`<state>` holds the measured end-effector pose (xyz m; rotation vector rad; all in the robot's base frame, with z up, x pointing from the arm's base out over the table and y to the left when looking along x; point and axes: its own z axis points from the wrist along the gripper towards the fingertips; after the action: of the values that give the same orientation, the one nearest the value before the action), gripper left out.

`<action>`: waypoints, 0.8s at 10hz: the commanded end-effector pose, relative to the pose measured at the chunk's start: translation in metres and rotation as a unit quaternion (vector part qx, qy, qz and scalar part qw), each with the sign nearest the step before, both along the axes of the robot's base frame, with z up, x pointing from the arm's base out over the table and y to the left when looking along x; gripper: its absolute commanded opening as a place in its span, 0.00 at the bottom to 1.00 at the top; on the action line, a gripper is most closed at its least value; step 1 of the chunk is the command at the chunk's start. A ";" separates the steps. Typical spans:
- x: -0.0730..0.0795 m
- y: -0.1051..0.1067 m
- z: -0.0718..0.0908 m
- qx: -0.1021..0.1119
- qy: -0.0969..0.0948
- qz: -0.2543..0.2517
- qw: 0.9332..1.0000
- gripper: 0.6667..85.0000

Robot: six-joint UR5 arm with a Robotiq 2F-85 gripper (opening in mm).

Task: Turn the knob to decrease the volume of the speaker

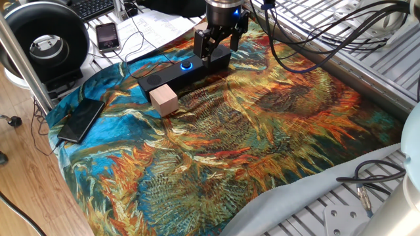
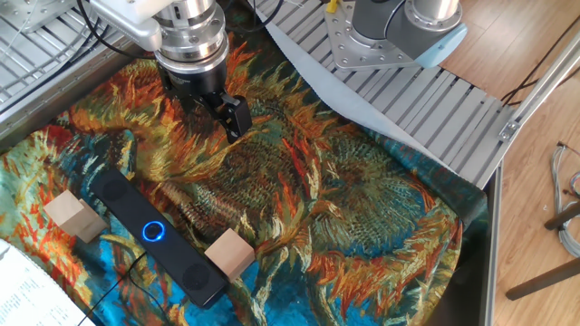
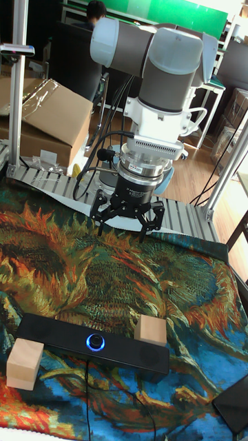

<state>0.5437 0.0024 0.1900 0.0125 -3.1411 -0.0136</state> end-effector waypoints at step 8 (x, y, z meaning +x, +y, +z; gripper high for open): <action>0.032 -0.006 -0.002 -0.024 -0.067 -0.056 0.996 0.02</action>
<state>0.5700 -0.0094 0.1880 -0.1168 -3.2463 0.1050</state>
